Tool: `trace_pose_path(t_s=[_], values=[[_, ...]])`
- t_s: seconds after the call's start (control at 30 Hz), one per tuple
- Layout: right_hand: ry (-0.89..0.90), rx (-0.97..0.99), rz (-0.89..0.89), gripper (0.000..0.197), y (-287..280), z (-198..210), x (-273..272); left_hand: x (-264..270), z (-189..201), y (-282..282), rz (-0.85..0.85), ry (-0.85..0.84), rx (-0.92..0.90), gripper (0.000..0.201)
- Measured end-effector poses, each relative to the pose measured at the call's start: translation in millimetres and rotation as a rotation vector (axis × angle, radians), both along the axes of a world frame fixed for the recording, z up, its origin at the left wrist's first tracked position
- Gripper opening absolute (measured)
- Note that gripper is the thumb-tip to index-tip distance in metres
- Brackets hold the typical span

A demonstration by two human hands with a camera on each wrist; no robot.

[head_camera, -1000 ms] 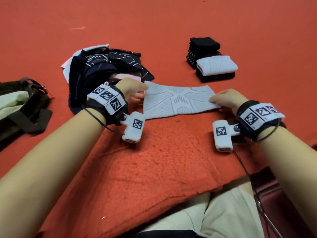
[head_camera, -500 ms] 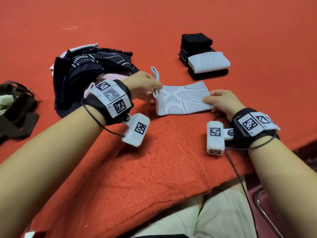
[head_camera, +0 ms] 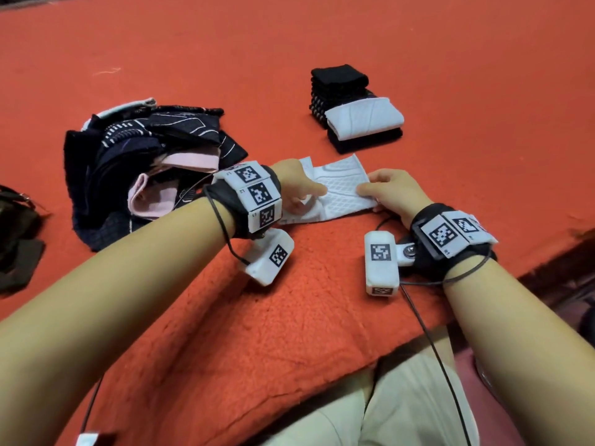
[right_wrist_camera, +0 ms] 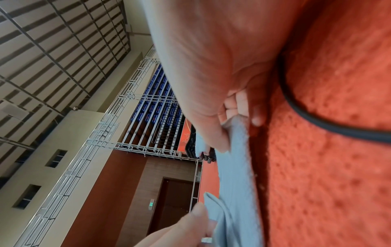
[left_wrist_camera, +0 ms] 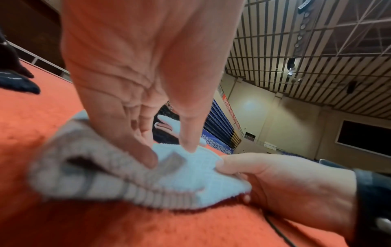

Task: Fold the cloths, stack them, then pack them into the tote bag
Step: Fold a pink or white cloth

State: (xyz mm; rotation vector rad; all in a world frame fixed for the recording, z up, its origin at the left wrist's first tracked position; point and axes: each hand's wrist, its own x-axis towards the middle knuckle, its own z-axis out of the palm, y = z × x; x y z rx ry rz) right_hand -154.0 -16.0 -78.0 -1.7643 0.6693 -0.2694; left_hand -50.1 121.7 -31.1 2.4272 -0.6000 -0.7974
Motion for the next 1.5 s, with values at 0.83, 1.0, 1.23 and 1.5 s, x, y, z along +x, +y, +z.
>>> trace_pose_path(t_s=[0.83,1.0,1.23,1.5], values=[[-0.002,-0.141,0.159,0.011,75.2,37.7,47.9,28.9,-23.6,46.4,-0.136,-0.180,0.233,0.126],[0.027,-0.185,0.176,0.018,86.0,27.3,56.5,40.5,-16.3,68.4,-0.047,0.259,-0.127,0.048],[0.169,-0.489,0.331,0.026,95.5,29.0,52.4,55.2,-3.4,60.7,0.156,0.429,-0.206,0.032],[0.127,-0.523,0.494,0.035,84.8,24.1,40.2,71.6,-9.2,45.1,0.183,0.186,-0.119,0.041]])
